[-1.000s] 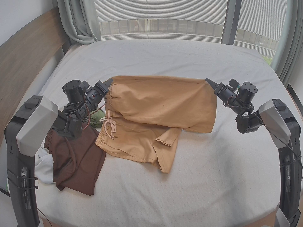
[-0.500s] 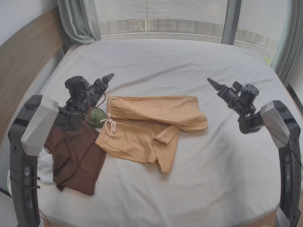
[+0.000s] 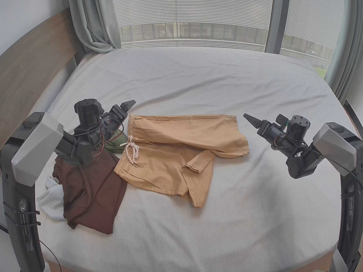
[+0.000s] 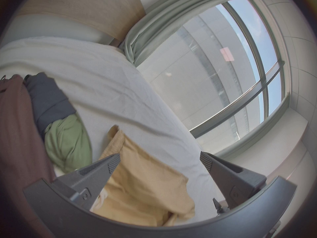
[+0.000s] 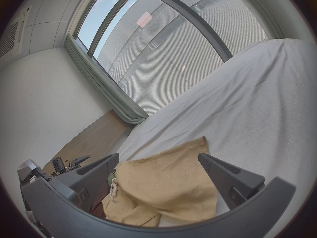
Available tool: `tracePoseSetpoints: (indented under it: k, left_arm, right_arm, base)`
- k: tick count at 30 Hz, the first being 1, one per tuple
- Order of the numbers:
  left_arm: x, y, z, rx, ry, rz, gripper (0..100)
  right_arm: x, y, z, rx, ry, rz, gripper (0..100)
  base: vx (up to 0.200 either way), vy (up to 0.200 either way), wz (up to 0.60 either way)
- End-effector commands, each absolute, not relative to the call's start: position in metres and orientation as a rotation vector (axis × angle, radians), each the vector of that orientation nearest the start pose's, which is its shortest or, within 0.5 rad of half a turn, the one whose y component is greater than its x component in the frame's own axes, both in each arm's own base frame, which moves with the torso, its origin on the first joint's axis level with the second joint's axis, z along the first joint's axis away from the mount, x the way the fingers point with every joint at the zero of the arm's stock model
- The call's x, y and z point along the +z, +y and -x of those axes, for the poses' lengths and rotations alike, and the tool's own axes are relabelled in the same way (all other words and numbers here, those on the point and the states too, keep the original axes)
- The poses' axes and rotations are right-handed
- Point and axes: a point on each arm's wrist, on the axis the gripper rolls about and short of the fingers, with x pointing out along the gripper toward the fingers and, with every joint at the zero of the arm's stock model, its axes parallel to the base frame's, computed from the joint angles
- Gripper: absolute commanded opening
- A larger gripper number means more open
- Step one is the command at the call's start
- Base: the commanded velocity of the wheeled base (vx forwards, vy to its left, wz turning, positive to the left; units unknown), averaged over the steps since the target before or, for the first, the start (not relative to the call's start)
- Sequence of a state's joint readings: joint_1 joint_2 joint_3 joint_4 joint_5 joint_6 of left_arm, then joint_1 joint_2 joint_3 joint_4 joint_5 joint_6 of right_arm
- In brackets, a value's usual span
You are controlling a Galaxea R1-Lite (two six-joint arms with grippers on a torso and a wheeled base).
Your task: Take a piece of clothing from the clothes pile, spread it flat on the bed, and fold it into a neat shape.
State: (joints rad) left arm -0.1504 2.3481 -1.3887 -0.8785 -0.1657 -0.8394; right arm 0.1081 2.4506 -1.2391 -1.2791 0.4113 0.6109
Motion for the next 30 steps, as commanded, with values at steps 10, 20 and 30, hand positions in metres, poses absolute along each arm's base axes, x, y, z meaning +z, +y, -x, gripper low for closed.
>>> tracePoseSetpoints:
  k: [10,20,30]
  left_arm:
    - [0.092,-0.061,-0.367,-0.398,0.327,0.731,100]
    - [0.082,-0.056,-0.348,-0.449,0.359,0.739,100]
    - [0.081,-0.049,-0.351,-0.433,0.35,0.739,100]
  right_arm:
    - [0.056,0.146,-0.406,0.697,0.27,-0.58,100]
    - [0.04,0.187,-0.387,0.711,0.419,-0.567,100]
    - [0.009,0.203,-0.382,0.634,0.507,-0.613,100]
  base:
    - [0.0,0.0,0.0]
    - [0.0,0.0,0.0]
    - [0.0,0.0,0.0]
